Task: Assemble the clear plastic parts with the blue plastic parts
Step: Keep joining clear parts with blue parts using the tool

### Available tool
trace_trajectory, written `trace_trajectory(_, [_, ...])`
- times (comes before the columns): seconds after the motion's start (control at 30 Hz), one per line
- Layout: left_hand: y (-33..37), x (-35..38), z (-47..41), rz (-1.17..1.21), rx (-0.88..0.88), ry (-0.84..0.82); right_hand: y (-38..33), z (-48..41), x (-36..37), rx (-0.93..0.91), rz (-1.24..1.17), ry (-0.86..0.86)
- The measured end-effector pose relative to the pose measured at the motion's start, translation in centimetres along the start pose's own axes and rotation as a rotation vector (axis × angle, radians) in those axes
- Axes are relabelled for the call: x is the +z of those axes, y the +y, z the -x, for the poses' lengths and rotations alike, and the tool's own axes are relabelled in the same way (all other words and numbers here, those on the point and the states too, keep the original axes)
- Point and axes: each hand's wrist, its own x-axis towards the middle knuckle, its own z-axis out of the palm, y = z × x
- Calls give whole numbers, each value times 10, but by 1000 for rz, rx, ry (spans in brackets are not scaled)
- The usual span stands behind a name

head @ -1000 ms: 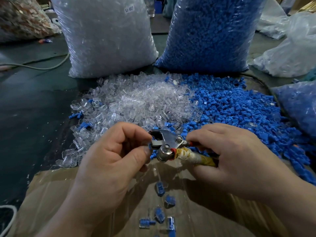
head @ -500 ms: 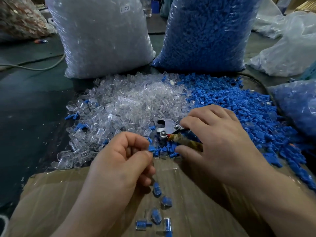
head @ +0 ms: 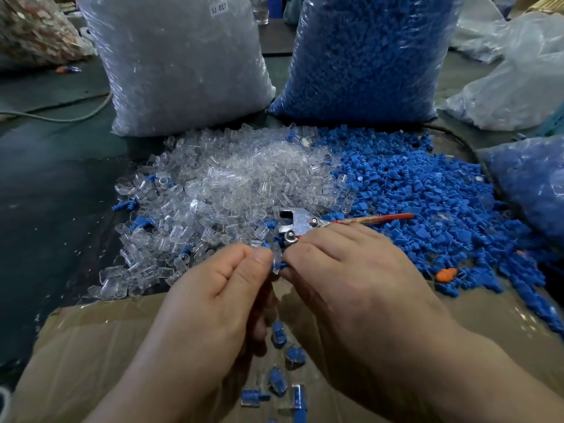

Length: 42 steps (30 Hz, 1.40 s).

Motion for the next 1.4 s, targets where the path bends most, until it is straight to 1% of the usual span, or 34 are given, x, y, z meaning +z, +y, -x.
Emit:
trace_trajectory(0.07, [-1,-3,0,18,-30,-40,-2,0,-2,-1,-6,-6])
trace_trajectory(0.17, [-3,-4,-1,136,-49,-71,-6,0,-5,2,-86,-46])
trace_trajectory(0.2, [-3,-5,-2,136,-19,-84,-7,1,-7,30,-110,-73])
trace_trajectory(0.27, [-3,-6,-1,61,127,-96,-8,3,-9,109,-218,-125])
trace_trajectory(0.3, [-2,-7,0,-16,225,-100,-9,4,-10,186,-373,-144])
trace_trajectory(0.37, [1,-9,2,-179,409,-110,-10,5,-15,433,-909,-202])
trace_trajectory(0.4, [2,-10,3,-211,482,-120,-11,5,-17,574,-1178,-270])
trace_trajectory(0.43, [2,-10,4,-214,529,-135,-13,5,-18,661,-1376,-328])
trace_trajectory(0.47, [2,-11,4,-211,548,-143,-13,6,-17,702,-1468,-366])
trace_trajectory(0.5, [2,-12,4,-214,543,-139,-14,5,-16,724,-1507,-391])
trace_trajectory(0.57, [2,-14,3,-222,485,-116,-16,3,-15,704,-1459,-386])
trace_trajectory(0.67, [1,-15,3,-204,412,-131,-13,1,-16,637,-1267,-312])
trace_trajectory(0.7, [1,-15,2,-228,408,-143,-11,2,-16,589,-1140,-292])
trace_trajectory(0.77, [-1,-18,-1,-324,403,-167,-6,3,-15,457,-791,-267])
trace_trajectory(0.83, [-2,-24,-4,-440,378,-211,-4,4,-14,361,-470,-279])
trace_trajectory(0.9, [-2,-29,-7,-580,389,-246,-3,5,-13,320,-235,-311])
trace_trajectory(0.97, [-2,-31,-6,-660,389,-287,-2,8,-11,318,-75,-325])
trace_trajectory(1.1, [-1,-27,-3,-707,383,-380,-2,11,-3,340,42,-260])
trace_trajectory(1.13, [-1,-26,-3,-706,374,-379,-4,10,0,327,55,-242])
trace_trajectory(1.17, [-1,-26,-3,-700,361,-344,-5,8,4,310,64,-225])
trace_trajectory(1.2, [-2,-25,-4,-702,344,-268,-6,5,8,293,72,-206])
trace_trajectory(1.27, [-7,-25,-7,-739,303,-66,-7,-1,15,260,82,-168])
trace_trajectory(1.3, [-10,-25,-9,-766,283,7,-7,-4,18,246,87,-160])
trace_trajectory(1.33, [-12,-24,-11,-798,274,44,-6,-6,20,234,94,-159])
trace_trajectory(1.4, [-15,-19,-14,-888,275,42,-4,-10,22,220,104,-165])
